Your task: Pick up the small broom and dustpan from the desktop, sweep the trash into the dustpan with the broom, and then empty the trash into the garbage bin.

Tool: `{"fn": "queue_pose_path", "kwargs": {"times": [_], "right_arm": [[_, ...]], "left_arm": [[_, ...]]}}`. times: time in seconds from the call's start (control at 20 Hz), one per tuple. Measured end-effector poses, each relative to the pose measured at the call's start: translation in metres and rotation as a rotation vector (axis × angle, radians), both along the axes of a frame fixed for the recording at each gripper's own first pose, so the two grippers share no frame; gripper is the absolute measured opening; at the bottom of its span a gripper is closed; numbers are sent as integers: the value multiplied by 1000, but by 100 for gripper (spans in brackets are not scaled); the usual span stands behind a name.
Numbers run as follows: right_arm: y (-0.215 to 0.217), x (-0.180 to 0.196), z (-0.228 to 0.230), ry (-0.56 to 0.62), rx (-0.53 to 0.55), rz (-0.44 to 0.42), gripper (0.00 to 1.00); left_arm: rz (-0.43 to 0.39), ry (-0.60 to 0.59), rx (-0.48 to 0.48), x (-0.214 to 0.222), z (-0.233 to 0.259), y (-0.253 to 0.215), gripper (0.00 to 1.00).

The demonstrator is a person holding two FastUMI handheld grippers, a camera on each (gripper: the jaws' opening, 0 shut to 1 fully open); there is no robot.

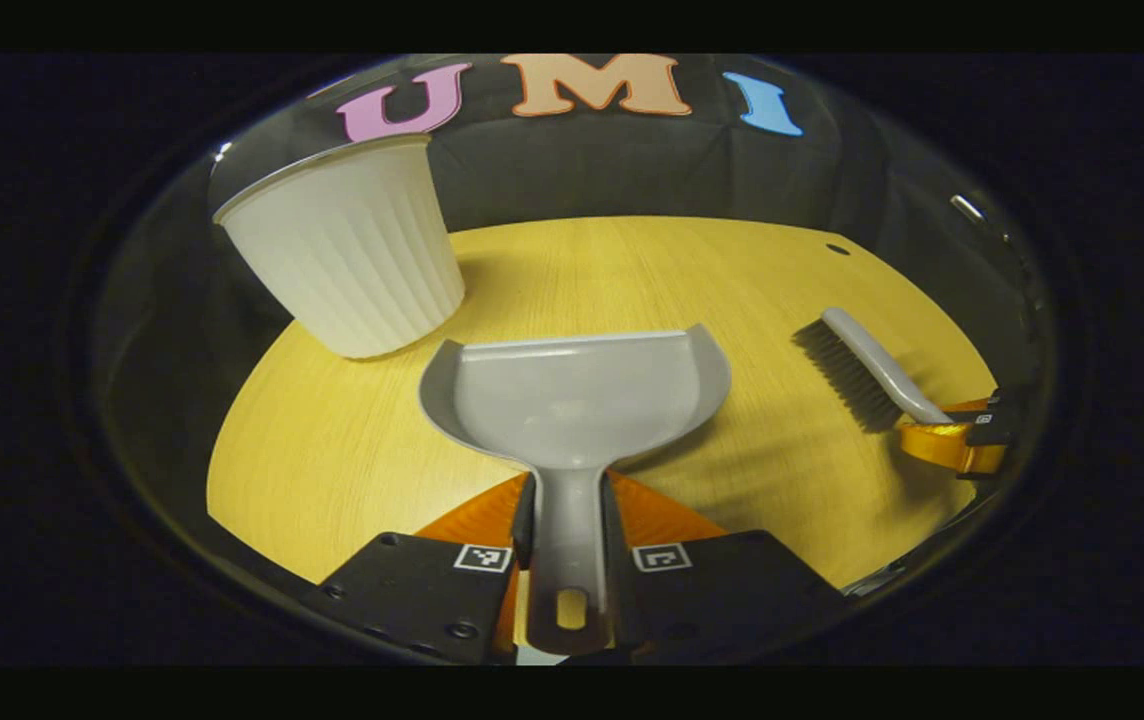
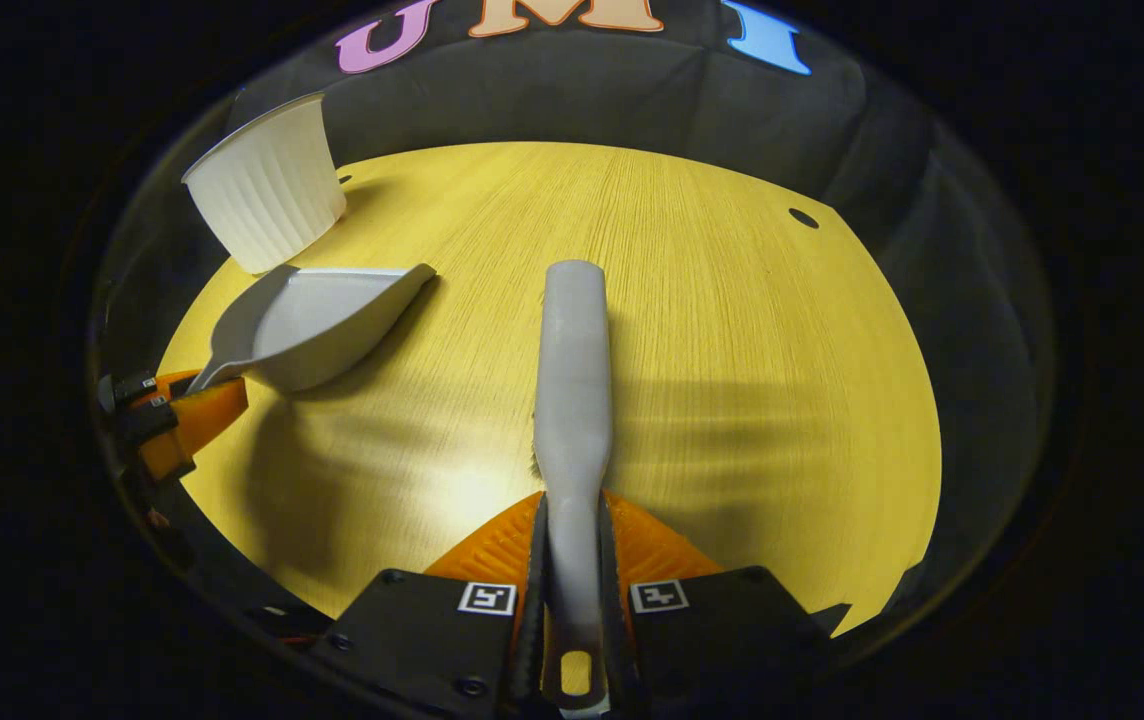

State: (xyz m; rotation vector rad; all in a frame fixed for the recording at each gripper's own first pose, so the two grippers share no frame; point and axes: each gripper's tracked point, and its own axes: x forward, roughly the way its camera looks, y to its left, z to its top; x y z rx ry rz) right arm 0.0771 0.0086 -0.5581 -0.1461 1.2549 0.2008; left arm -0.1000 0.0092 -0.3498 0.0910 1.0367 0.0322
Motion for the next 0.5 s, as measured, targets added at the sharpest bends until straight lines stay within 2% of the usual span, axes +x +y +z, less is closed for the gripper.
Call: {"fn": "queue_pose_path", "kwargs": {"times": [0.05,0.1,0.15,0.2,0.25,0.3,0.35,0.4,0.45,0.5], "right_arm": [[0,-1,0,3,1,4,38],[1,-2,0,4,2,9,46],[2,-4,-1,4,-1,13,56],[4,-4,1,2,2,17,59],[6,-5,0,3,7,19,68],[8,-4,2,-5,11,20,73],[9,-3,5,-23,14,21,87],[9,0,13,-46,17,23,96],[8,3,19,-75,22,23,100],[8,8,27,-109,27,24,100]], "left_arm": [[-13,-7,-6,-2,2,-4,31],[-21,-16,-6,-3,4,-7,39],[-32,-20,-10,-4,5,-10,52],[-39,-24,-12,-7,5,-13,76],[-43,-27,-10,-8,7,-16,92],[-45,-35,0,-8,8,-15,98],[-47,-52,11,-6,12,-14,98],[-48,-77,23,-2,18,-13,90],[-49,-109,37,2,27,-10,96],[-48,-147,48,8,39,-8,96]]}}
